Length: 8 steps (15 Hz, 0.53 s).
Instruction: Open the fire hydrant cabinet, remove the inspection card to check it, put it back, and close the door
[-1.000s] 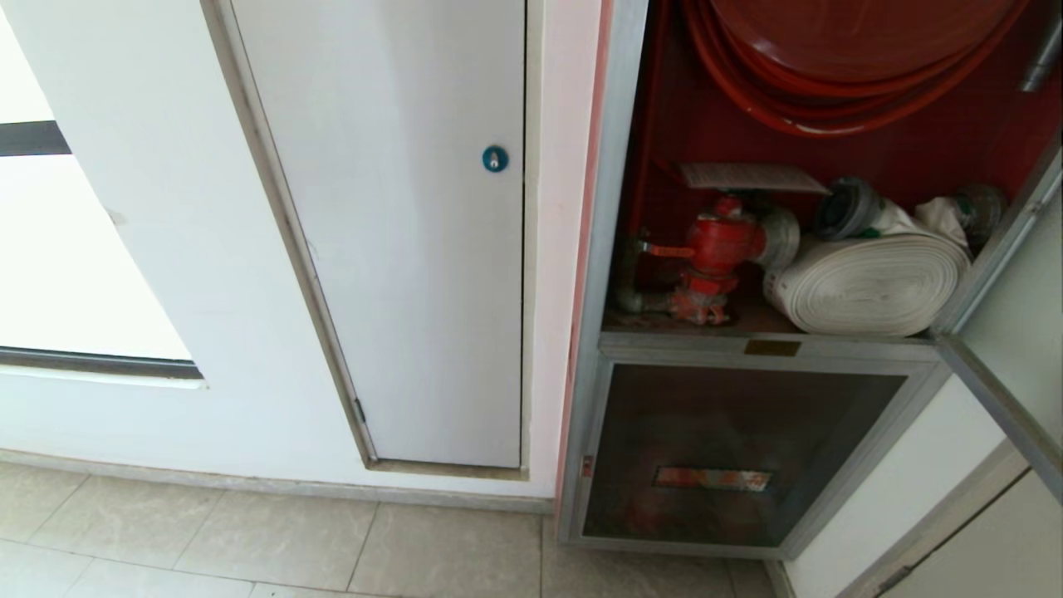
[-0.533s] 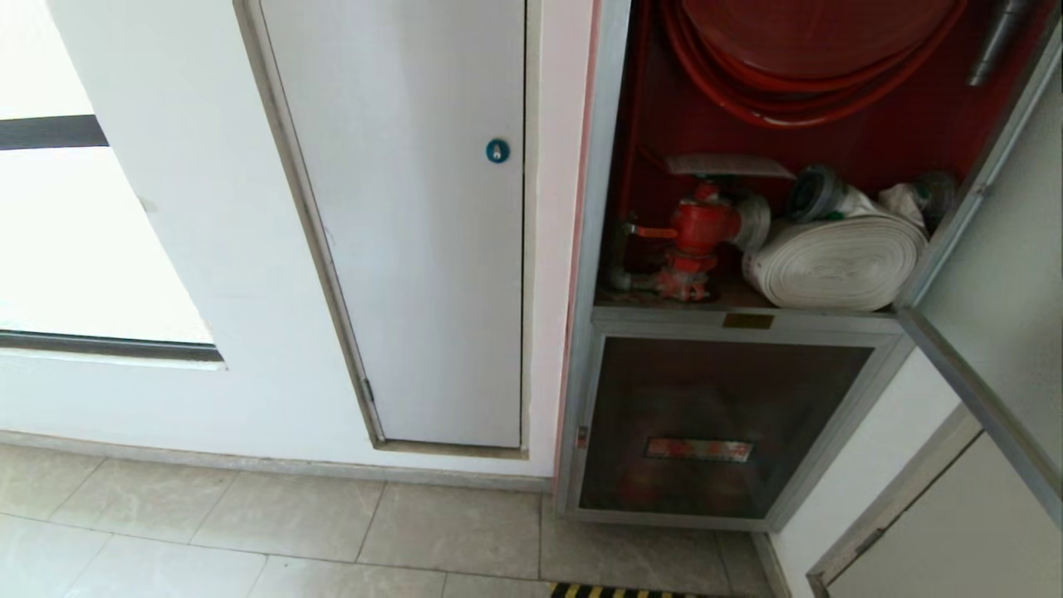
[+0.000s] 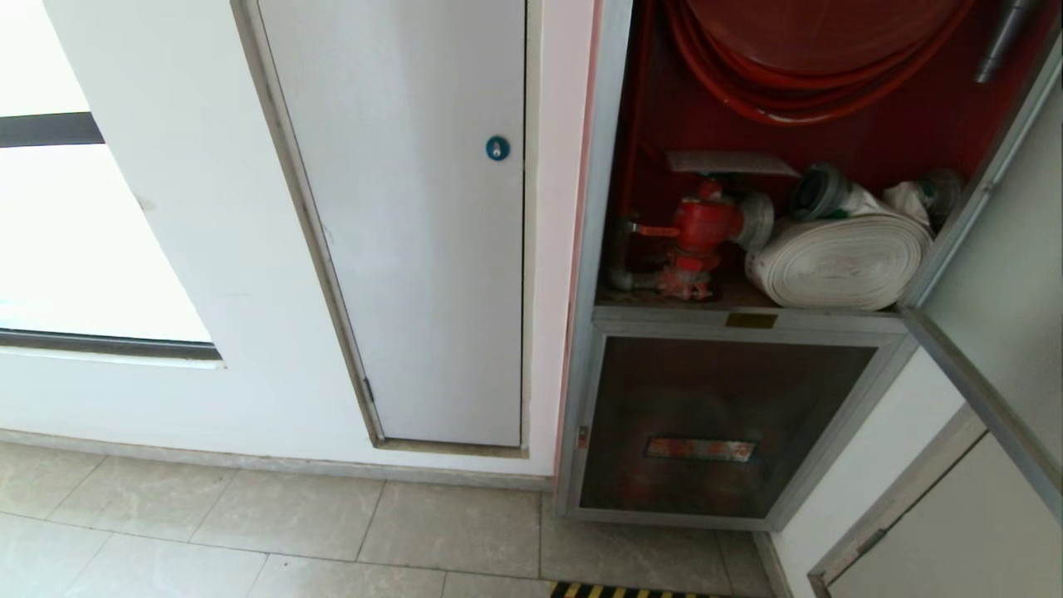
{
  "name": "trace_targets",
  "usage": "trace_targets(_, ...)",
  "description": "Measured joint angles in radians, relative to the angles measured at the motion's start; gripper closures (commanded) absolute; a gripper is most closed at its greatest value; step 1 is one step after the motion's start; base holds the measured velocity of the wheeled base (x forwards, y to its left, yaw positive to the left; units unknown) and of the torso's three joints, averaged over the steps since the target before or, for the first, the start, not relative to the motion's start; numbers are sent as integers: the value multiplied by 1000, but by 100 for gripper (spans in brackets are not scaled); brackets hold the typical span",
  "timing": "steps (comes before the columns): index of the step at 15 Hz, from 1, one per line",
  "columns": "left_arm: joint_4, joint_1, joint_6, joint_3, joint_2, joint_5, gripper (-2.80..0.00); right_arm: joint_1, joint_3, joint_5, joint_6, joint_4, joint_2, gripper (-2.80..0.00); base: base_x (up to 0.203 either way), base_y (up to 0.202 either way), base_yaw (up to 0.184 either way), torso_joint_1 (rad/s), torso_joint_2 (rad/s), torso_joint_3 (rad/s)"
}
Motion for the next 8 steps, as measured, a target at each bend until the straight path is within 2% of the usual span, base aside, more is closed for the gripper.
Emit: trace_targets(8, 0, 0, 0, 0, 0, 0, 0, 0, 0, 0, 0, 0, 0, 0, 0, 0, 0, 0, 0, 0)
